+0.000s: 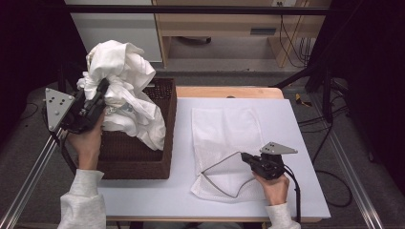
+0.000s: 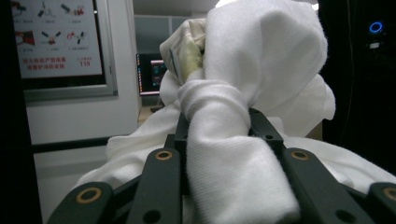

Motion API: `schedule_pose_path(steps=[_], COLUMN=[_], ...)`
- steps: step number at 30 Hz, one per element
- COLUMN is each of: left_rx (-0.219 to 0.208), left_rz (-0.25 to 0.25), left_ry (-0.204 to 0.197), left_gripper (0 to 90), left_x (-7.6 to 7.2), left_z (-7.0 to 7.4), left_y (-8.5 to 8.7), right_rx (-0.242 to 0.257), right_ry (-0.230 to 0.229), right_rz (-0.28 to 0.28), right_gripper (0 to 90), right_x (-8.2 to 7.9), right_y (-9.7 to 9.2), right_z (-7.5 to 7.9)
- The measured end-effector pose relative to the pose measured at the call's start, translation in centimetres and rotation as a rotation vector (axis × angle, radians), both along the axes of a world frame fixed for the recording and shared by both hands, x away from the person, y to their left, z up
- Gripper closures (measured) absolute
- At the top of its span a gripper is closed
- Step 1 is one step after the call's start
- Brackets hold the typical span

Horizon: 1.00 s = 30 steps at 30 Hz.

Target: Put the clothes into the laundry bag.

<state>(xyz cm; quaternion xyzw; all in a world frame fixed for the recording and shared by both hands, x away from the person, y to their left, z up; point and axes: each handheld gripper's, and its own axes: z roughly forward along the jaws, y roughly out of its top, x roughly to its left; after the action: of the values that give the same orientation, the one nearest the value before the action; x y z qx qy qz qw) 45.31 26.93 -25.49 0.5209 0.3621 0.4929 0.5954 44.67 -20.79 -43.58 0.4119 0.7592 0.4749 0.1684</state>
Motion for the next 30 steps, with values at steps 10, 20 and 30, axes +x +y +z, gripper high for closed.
schedule_pose_path(steps=[10,20,30], left_rx=[-0.028,-0.07,-0.101], left_rz=[-0.032,-0.033,-0.086], left_ry=[-0.133,-0.266,-0.344], left_gripper=[68.7,68.8,68.7], left_x=[-2.1,-3.9,-5.6], left_z=[3.9,8.3,12.0], left_y=[-1.9,-3.0,-5.0], right_rx=[-0.003,-0.005,-0.005], right_ry=[-0.001,0.0,0.0], right_rz=[0.001,0.001,0.004], right_gripper=[89.1,89.0,89.1], right_x=[0.0,0.1,0.1], right_y=[0.1,0.1,0.2], right_z=[0.0,-0.1,-0.2])
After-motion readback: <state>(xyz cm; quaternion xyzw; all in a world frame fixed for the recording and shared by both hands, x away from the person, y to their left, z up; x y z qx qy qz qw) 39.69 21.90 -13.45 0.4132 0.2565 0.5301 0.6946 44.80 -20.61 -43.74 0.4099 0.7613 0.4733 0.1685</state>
